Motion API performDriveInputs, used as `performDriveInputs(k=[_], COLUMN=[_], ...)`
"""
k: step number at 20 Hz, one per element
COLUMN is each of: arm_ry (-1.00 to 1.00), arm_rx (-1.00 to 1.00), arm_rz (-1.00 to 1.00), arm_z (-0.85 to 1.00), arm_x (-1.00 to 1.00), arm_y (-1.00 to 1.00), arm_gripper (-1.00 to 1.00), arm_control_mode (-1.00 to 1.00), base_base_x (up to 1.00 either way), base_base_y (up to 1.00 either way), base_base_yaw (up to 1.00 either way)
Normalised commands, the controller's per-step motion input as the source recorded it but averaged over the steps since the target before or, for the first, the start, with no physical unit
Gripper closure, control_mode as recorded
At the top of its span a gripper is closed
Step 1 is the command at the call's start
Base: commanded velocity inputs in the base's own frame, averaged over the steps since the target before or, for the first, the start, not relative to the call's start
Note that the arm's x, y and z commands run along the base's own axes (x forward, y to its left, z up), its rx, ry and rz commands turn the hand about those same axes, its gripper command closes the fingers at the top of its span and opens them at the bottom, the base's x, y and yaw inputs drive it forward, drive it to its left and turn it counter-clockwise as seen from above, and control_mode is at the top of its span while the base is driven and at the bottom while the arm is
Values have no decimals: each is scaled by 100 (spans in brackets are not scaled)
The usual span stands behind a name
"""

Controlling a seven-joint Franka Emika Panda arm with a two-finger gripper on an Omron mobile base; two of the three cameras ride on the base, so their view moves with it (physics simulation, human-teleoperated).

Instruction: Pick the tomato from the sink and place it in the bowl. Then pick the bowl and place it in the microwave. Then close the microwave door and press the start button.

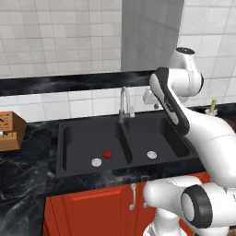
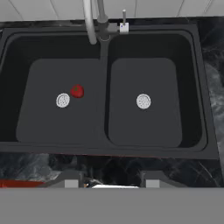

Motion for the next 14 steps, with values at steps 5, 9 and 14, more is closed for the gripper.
performDriveInputs(k=[5, 9, 14], arm_ry=[8, 10, 10], arm_rx=[-12, -13, -6], arm_rz=[-1, 5, 6], arm_z=[-7, -36, -58], arm_x=[-11, -45, -32], arm_y=[31, 100, 100], arm_gripper=[-100, -100, -100], arm_control_mode=[-100, -100, -100], base_base_x=[0, 0, 0], base_base_y=[0, 0, 0], base_base_yaw=[0, 0, 0])
